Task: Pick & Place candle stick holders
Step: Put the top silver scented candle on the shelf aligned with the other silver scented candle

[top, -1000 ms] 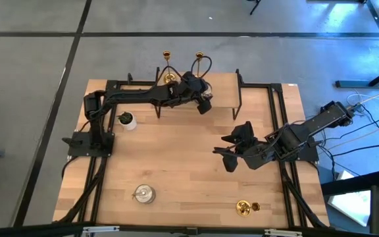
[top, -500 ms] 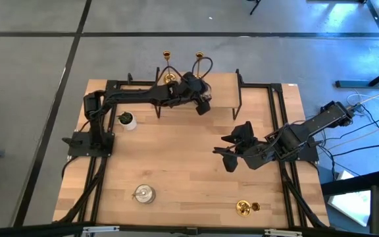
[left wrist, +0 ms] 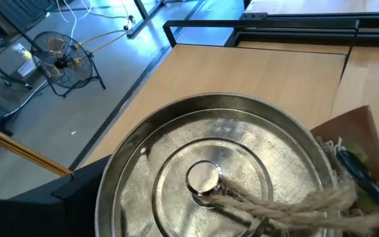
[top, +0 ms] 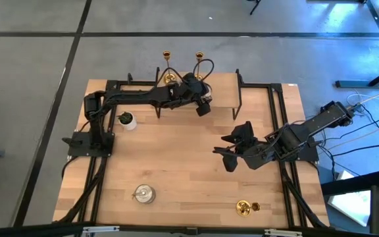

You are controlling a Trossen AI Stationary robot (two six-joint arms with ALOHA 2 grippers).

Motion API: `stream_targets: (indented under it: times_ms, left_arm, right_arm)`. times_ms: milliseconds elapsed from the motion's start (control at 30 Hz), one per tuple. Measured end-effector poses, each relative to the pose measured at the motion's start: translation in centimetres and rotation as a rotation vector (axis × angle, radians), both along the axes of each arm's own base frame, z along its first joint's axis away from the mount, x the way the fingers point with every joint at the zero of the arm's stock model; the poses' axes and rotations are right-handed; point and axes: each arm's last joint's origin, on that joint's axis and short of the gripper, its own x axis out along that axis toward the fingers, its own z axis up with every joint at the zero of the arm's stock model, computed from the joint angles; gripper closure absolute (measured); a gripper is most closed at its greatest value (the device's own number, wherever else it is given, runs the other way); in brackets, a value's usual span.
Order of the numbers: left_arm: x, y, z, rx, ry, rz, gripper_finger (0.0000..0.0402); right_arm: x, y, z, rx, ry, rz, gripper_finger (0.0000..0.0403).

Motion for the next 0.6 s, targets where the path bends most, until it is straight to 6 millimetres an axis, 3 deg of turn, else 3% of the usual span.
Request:
stream_targets:
  times_ms: [600]
  left_arm:
    - [-0.1,0.29,-0.08,-0.035,-0.016,0.004,0.0001]
  right_arm:
    - [0.03,0.01,0.04,0.001,-0.006,-0.002,0.0133]
